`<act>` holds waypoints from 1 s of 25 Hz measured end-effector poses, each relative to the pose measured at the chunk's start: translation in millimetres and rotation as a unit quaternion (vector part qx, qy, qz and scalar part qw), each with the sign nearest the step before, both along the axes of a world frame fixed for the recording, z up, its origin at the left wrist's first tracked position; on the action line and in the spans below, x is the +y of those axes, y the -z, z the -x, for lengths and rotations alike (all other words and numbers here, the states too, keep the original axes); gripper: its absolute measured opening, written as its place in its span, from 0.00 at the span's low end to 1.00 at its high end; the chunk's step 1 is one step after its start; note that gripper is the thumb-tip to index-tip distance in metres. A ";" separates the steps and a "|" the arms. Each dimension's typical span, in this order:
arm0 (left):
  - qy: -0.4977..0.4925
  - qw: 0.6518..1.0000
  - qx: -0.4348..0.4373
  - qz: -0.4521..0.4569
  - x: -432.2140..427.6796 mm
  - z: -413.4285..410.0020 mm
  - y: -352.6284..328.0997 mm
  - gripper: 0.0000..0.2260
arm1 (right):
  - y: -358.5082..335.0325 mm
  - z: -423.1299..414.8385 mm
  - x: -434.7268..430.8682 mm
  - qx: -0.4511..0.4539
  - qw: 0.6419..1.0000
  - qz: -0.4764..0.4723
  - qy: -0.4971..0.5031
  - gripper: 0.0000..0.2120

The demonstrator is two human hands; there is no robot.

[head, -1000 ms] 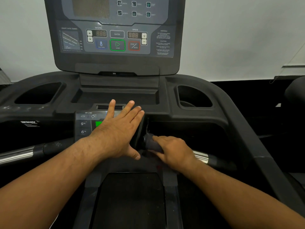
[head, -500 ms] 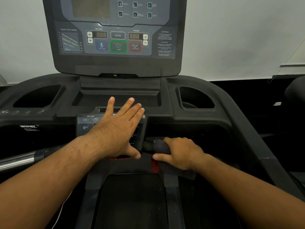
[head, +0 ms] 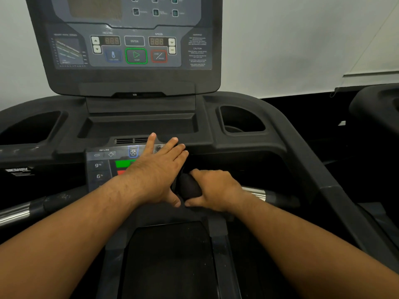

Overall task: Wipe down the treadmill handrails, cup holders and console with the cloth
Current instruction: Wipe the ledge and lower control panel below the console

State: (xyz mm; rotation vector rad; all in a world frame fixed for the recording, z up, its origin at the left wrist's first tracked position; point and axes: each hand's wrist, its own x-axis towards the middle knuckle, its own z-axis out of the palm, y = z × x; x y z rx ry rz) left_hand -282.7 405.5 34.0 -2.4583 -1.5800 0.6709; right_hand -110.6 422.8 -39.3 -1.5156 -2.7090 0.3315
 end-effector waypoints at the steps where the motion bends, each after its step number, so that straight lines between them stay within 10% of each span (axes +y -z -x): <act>1: 0.003 1.000 0.004 -0.005 0.0 0.0 1.4 0.54 | -1.8 -5.0 1.5 -0.002 1.000 0.022 0.008 0.32; 17: 0.001 0.999 0.038 -0.036 -1.4 -3.2 3.1 0.51 | 0.0 -83.2 3.3 -0.035 0.991 0.087 0.100 0.36; 25: 0.033 0.985 -0.024 -0.166 -33.0 -14.5 16.9 0.42 | 23.0 -74.0 -10.6 0.354 0.912 -0.034 0.204 0.17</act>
